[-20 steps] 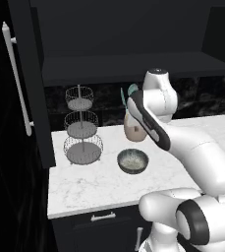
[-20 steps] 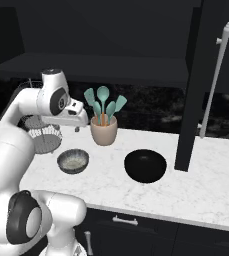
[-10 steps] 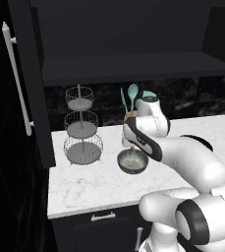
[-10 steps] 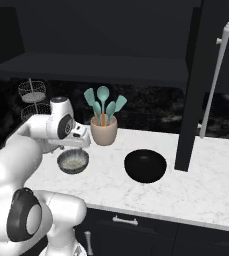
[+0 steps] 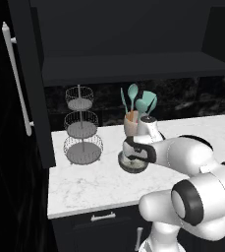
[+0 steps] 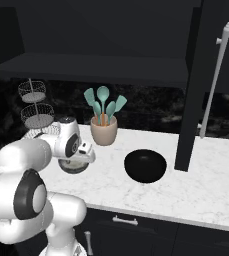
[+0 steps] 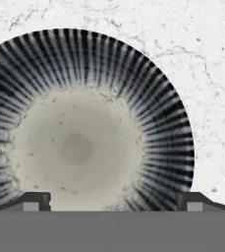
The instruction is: Pick up the bowls on the counter and stack them on top of one another in the open cabinet. Place the smaller bowl on top of the larger bowl.
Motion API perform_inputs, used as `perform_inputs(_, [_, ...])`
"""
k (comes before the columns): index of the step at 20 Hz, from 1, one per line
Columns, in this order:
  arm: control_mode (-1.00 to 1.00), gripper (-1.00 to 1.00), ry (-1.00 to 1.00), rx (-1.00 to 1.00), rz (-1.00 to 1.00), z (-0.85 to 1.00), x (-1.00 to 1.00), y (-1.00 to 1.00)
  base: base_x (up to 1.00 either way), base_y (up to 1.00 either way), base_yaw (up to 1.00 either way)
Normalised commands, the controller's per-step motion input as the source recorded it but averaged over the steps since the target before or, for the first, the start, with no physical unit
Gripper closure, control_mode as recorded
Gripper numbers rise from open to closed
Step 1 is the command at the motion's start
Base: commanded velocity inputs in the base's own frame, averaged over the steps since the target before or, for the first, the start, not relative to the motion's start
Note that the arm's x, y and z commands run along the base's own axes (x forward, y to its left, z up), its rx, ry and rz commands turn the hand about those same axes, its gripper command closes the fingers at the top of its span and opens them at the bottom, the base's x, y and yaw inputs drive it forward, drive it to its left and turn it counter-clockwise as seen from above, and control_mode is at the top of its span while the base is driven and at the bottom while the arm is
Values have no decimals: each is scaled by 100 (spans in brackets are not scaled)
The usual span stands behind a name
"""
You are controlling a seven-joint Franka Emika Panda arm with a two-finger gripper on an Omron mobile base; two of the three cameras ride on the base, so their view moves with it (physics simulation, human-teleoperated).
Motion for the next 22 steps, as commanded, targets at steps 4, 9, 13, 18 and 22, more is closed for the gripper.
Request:
perform_inputs(4, [-100, -100, 1, 0, 0, -3, 13, -14, 0, 0, 0])
perform_inputs(9, [-100, -100, 0, 0, 0, 0, 3, -2, 0, 0, 0])
perform_inputs(13, [-100, -100, 0, 1, 0, -16, 0, -4, 0, 0, 0])
perform_inputs(18, [-100, -100, 0, 1, 0, -24, 0, -16, 0, 0, 0])
perform_inputs(22, [-100, -100, 0, 0, 0, -25, 0, -3, 0, 0, 0])
